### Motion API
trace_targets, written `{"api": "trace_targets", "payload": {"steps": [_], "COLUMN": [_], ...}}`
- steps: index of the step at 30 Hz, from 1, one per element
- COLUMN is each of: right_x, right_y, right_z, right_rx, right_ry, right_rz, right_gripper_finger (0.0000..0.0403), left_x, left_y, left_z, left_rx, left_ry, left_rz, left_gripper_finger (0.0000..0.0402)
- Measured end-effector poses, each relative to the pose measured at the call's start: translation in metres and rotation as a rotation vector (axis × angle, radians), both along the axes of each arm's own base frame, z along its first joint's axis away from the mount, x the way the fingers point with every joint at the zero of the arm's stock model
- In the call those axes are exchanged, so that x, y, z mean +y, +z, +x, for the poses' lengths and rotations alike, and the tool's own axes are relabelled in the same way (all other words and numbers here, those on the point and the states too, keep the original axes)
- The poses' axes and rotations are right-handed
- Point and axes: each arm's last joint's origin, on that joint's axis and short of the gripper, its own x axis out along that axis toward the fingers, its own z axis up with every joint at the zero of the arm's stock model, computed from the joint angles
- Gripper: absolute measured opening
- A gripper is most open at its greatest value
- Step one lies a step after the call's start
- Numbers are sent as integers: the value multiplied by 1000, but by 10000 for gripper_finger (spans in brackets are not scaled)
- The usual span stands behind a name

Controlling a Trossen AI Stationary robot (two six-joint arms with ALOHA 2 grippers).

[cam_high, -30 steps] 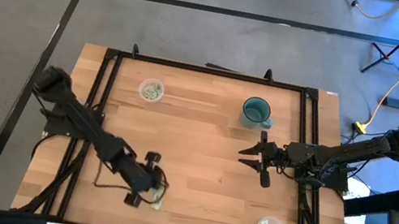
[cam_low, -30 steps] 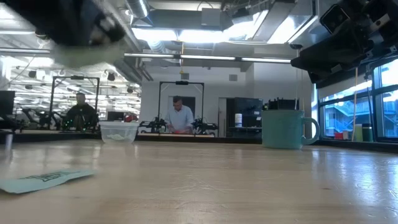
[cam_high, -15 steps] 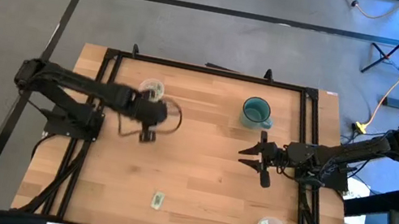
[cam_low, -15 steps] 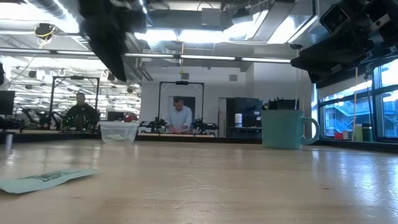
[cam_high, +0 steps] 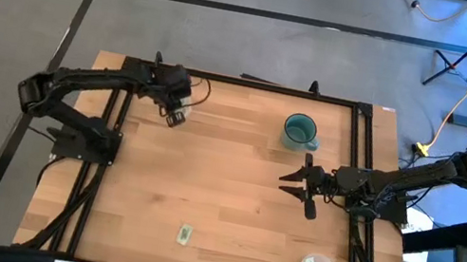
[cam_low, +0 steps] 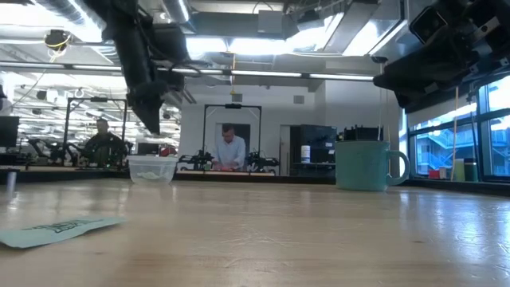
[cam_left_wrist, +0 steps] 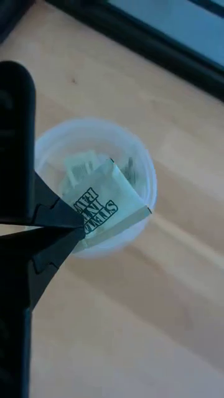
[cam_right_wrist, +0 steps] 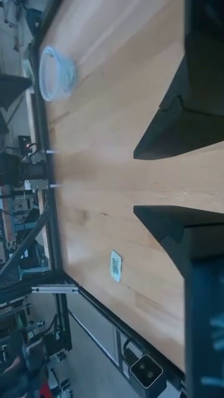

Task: Pick and place Stevia / Truvia into bins
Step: Put the stevia packet into the top transparent container

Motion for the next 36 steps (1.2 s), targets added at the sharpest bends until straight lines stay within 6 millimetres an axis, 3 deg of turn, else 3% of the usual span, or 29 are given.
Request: {"api": "trace_targets", "payload": {"steps": [14,28,36], "right_x": [0,0,0], "right_y": [-4,-5,-5], "right_z": [-1,-1,-1], "right_rx": [47,58,58], "right_ry": [-7,-7,-8], "right_rz": [23,18,19], "right_gripper_finger": [133,133,133], "left_x": [36,44,42], "left_y": [-17,-48,-42], "left_z": [-9,-1,-2], "left_rx": [-25,80,65], "left_ry": [89,94,94], "left_rz": [-46,-125,-113], "left_gripper_finger": [3,5,40]}}
